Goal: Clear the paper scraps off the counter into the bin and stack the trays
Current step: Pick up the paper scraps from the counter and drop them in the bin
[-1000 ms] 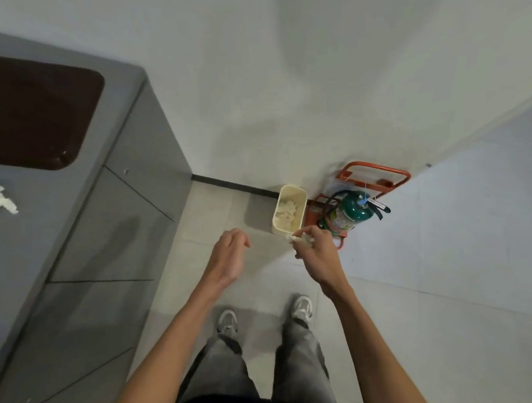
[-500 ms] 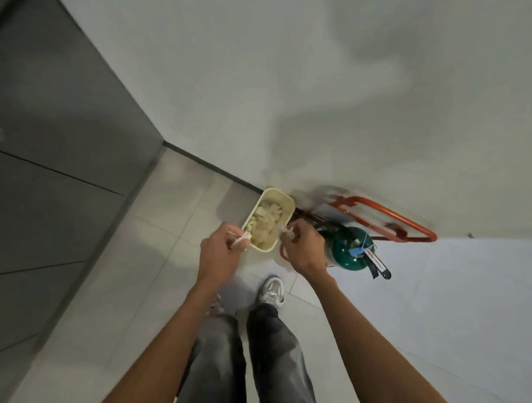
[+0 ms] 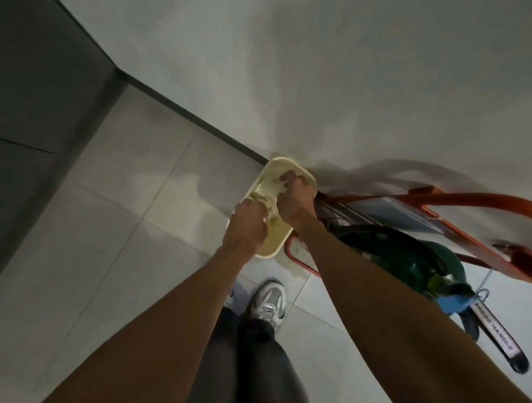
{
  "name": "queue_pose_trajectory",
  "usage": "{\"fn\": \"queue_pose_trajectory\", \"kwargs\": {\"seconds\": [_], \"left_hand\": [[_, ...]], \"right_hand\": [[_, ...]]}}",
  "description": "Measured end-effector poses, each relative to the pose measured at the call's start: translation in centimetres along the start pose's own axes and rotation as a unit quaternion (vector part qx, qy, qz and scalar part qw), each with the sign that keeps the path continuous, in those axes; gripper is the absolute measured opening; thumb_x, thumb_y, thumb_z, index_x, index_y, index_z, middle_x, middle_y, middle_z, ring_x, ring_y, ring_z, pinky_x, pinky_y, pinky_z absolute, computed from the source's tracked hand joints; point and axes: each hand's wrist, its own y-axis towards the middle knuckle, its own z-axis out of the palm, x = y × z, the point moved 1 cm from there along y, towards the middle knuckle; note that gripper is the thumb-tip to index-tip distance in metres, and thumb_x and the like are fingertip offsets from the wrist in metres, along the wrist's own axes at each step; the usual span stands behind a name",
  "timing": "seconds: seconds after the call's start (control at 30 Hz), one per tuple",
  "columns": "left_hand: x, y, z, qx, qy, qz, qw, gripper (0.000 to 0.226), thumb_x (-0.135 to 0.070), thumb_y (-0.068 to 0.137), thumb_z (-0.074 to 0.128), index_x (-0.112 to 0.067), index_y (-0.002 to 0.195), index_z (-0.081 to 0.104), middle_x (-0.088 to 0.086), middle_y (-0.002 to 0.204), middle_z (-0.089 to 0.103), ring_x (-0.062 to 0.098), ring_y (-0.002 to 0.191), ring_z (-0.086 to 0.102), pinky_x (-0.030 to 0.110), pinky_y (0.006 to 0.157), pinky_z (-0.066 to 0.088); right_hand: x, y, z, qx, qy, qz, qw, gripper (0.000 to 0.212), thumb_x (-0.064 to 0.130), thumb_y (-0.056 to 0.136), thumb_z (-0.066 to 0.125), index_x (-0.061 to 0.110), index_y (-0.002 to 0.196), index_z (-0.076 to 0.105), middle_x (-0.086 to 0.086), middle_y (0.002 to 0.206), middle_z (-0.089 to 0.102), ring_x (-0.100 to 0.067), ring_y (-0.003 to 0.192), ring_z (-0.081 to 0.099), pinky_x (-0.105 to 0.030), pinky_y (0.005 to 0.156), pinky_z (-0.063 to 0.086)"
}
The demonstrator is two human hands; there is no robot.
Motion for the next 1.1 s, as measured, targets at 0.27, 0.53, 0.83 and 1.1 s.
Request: {"fn": "queue_pose_trajectory", "kwargs": {"seconds": [0.27, 0.53, 0.83, 1.1], "left_hand": [[0.3, -0.4, -1.2, 0.075, 0.011, 0.029, 0.997, 0.032, -0.017, 0.094, 0.059, -0.012, 0.125, 0.065, 0.013, 0.122, 0.069, 0.034, 0.112, 0.066, 0.040, 0.090, 0.054], [0.5, -13.7, -14.6, -0.100, -0.055, 0.053, 0.992, 0.051, -0.022, 0.104, 0.055, -0.025, 0.152, 0.039, 0.005, 0.151, 0.050, 0.024, 0.135, 0.052, 0.043, 0.104, 0.052], [1.4, -37.6, -29.5, -0.282, -0.079, -0.005, 0.956, 0.063, -0.045, 0.106, 0.047, -0.026, 0.161, 0.024, -0.003, 0.170, 0.023, 0.014, 0.159, 0.005, 0.044, 0.126, 0.025], [5.3, -65.0, -37.9, -0.454, -0.098, -0.105, 0.879, 0.063, -0.056, 0.105, 0.042, -0.029, 0.160, 0.028, -0.009, 0.170, 0.021, 0.008, 0.159, 0.002, 0.049, 0.126, 0.023]], "right_hand": [[1.5, -2.1, -0.5, 0.004, 0.013, -0.018, 1.000, 0.051, 0.003, 0.097, 0.055, 0.015, 0.146, 0.055, -0.016, 0.133, 0.065, -0.034, 0.119, 0.063, -0.038, 0.095, 0.053], [9.1, -15.9, -9.2, -0.061, 0.018, -0.167, 0.984, 0.045, 0.032, 0.105, 0.055, 0.020, 0.148, 0.047, -0.013, 0.143, 0.062, -0.037, 0.122, 0.064, -0.047, 0.097, 0.058], [19.6, -38.6, -18.4, -0.077, -0.041, -0.334, 0.939, 0.057, 0.051, 0.106, 0.046, 0.033, 0.159, 0.030, 0.003, 0.165, 0.039, -0.026, 0.153, 0.037, -0.055, 0.119, 0.041], [29.4, -61.8, -19.5, -0.056, -0.064, -0.507, 0.858, 0.057, 0.049, 0.107, 0.047, 0.026, 0.158, 0.039, 0.001, 0.163, 0.045, -0.023, 0.156, 0.031, -0.050, 0.124, 0.033]]}}
